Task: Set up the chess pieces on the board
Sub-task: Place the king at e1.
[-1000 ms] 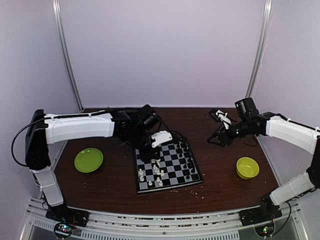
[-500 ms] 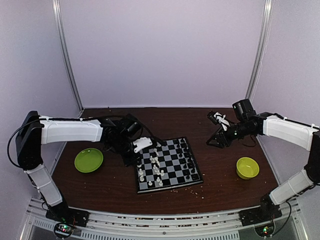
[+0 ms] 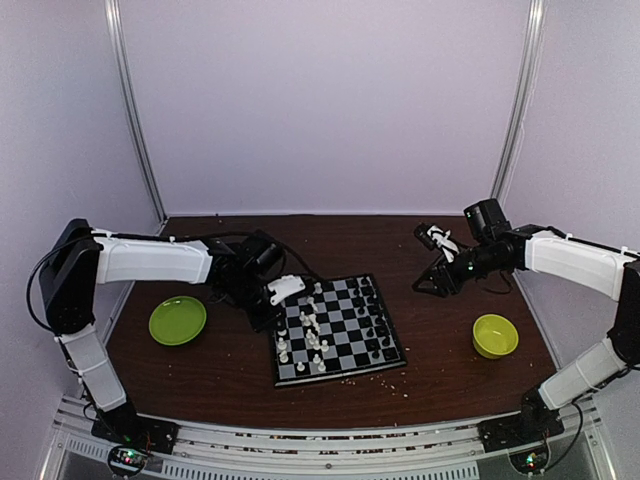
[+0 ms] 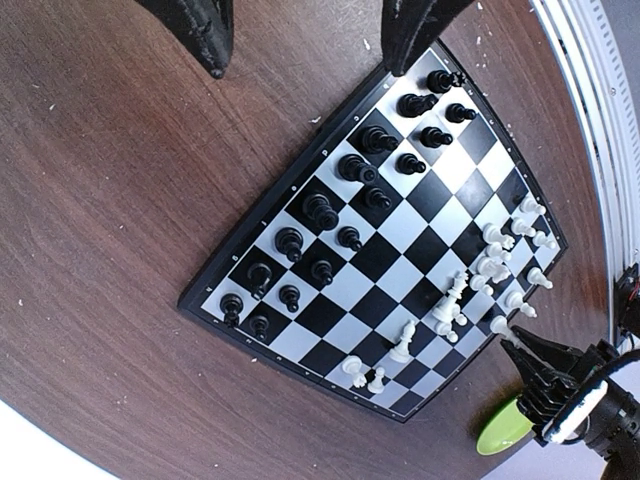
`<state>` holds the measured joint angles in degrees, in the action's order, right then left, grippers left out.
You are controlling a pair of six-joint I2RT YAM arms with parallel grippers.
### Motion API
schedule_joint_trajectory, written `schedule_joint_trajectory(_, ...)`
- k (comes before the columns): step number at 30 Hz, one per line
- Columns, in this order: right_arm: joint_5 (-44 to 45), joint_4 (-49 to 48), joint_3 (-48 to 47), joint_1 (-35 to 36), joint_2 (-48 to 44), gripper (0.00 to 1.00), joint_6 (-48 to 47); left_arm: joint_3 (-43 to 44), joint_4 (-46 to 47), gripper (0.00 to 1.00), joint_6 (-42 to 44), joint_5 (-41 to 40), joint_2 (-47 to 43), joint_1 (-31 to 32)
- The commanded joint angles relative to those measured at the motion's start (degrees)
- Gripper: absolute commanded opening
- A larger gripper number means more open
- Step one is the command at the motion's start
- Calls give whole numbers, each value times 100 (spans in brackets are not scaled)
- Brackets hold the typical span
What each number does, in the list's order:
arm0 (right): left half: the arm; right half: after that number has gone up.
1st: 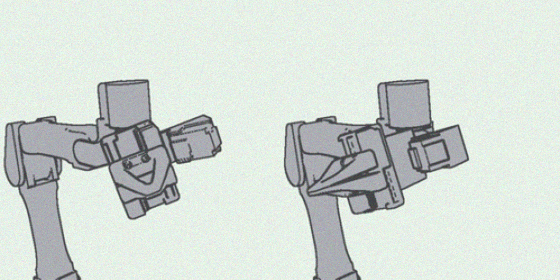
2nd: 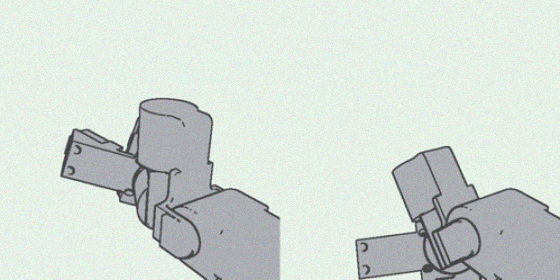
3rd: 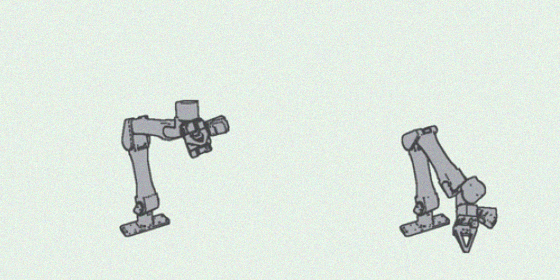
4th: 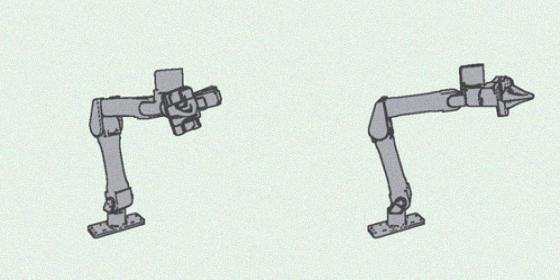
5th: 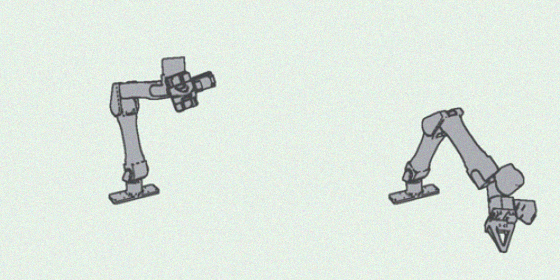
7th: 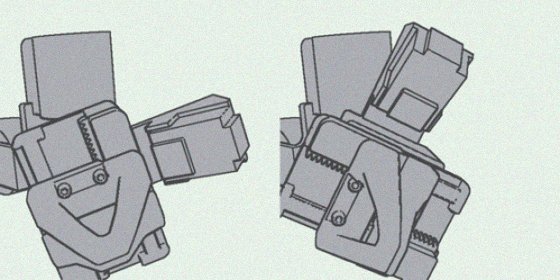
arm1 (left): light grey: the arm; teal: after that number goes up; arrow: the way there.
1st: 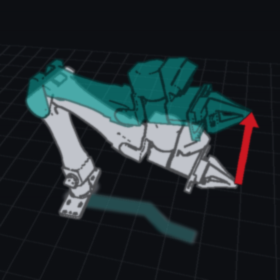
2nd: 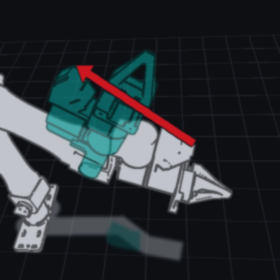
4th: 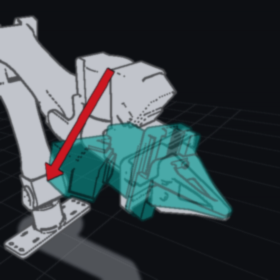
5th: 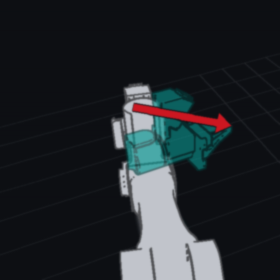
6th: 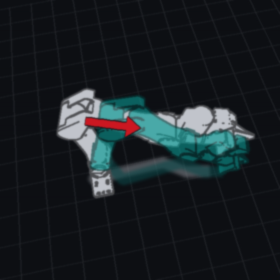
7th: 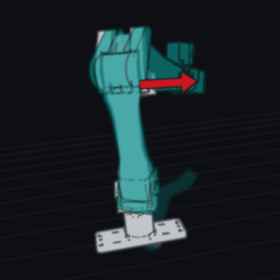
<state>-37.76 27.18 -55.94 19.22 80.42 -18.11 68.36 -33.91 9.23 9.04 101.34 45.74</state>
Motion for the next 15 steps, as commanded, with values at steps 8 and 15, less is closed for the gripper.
schedule_joint_trajectory(8,-64,33,-149,-33,106,50,-93,72,166,7,-32,159,241,-19)
schedule_joint_trajectory(15,-74,42,-160,-33,125,50,-88,89,116,19,-44,81,260,-20)
